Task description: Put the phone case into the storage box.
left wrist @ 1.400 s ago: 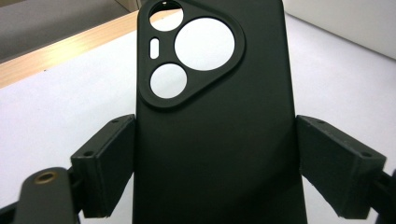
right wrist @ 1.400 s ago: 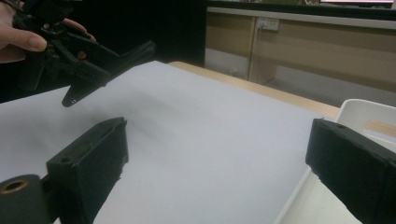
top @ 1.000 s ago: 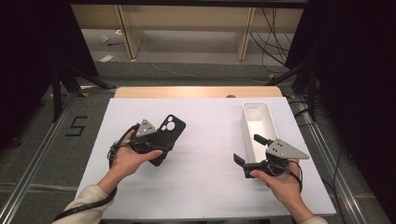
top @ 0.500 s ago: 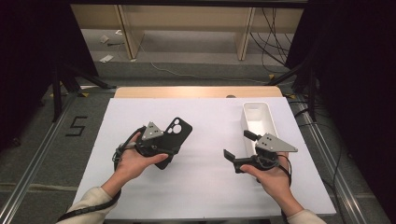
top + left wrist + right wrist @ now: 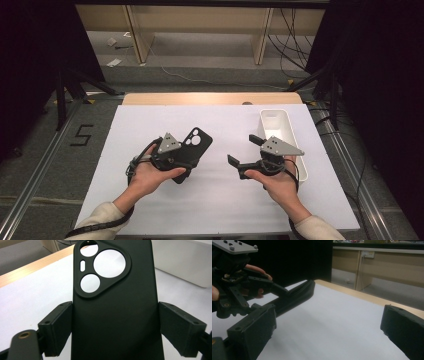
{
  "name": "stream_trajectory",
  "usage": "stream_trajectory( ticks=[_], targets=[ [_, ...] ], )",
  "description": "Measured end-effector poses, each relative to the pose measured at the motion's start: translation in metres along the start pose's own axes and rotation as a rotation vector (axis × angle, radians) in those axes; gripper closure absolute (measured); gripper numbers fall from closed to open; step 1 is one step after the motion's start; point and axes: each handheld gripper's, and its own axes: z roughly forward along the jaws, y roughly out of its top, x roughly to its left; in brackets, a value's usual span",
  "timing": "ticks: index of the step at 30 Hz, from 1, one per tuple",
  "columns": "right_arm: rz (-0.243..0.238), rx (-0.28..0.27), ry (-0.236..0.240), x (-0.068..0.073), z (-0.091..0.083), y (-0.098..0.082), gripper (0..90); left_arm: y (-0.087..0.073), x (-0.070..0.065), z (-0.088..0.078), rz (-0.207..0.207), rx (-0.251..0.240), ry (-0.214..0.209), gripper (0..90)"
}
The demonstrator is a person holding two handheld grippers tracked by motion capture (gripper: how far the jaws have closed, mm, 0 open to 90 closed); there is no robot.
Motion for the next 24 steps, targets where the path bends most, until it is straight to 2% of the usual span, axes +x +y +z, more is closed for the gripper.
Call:
stream_trajectory(
  ticks=[17, 24],
  targets=[
    [0.032, 0.01, 0.02, 0.0, 0.016, 0.002, 2.7, 0.004, -0.019, 0.008, 0.026, 0.006, -0.041, 15.2],
    [0.035, 0.018, 0.028, 0.001, 0.021, 0.002, 3.1, 0.005, -0.024, 0.01, 0.033, -0.001, -0.044, 15.2]
  ],
)
